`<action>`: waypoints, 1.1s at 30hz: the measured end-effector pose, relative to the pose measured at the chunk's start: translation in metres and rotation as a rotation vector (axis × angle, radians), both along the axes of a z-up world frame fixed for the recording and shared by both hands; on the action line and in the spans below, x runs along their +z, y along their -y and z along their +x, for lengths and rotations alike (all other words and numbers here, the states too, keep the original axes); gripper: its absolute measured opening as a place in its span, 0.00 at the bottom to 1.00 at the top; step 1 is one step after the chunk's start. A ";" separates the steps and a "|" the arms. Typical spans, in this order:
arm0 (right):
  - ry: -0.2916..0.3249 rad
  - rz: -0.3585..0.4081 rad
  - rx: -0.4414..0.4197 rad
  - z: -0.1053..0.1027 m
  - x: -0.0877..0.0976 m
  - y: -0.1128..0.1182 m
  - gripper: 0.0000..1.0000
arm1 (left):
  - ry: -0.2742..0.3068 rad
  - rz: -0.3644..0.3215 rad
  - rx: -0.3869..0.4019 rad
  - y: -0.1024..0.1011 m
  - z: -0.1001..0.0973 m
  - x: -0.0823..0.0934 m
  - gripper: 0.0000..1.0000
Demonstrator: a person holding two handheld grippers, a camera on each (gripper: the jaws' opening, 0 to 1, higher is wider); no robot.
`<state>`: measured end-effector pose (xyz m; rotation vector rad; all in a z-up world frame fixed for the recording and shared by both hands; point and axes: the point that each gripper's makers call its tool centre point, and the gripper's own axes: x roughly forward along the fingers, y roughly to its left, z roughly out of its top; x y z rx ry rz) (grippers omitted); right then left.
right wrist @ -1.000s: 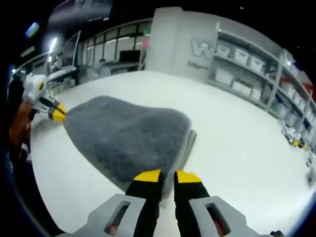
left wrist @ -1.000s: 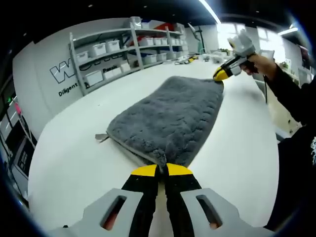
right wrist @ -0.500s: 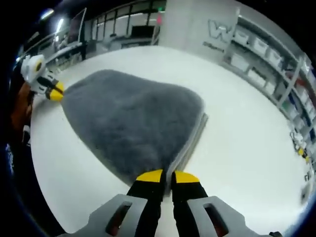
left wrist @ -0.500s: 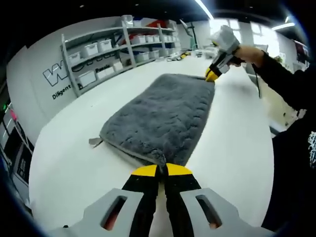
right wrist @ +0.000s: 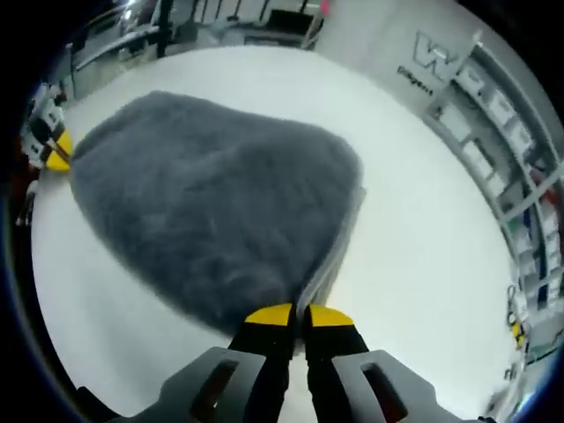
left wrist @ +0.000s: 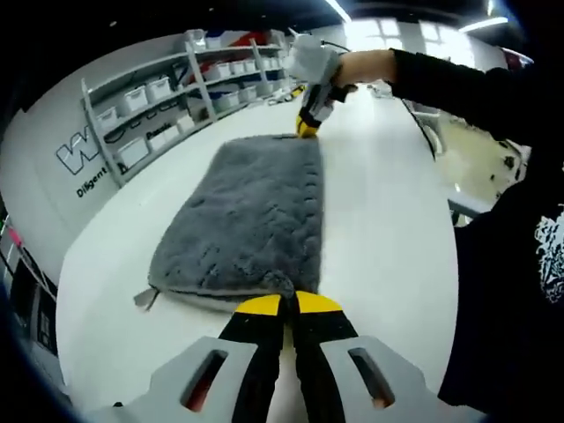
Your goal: Open the folded towel by lifting each exposed corner and separating the folded layers until the towel lies flat within the target outline without major curled edges
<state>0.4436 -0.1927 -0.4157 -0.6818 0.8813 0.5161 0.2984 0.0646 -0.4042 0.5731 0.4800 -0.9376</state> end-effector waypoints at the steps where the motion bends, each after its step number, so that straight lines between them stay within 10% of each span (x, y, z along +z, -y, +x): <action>1: 0.001 -0.014 0.017 0.005 0.000 -0.002 0.00 | 0.001 -0.001 -0.008 0.003 -0.002 0.000 0.02; 33: 0.081 -0.124 0.402 0.120 0.000 -0.103 0.00 | 0.064 -0.042 -0.207 0.126 -0.032 -0.001 0.02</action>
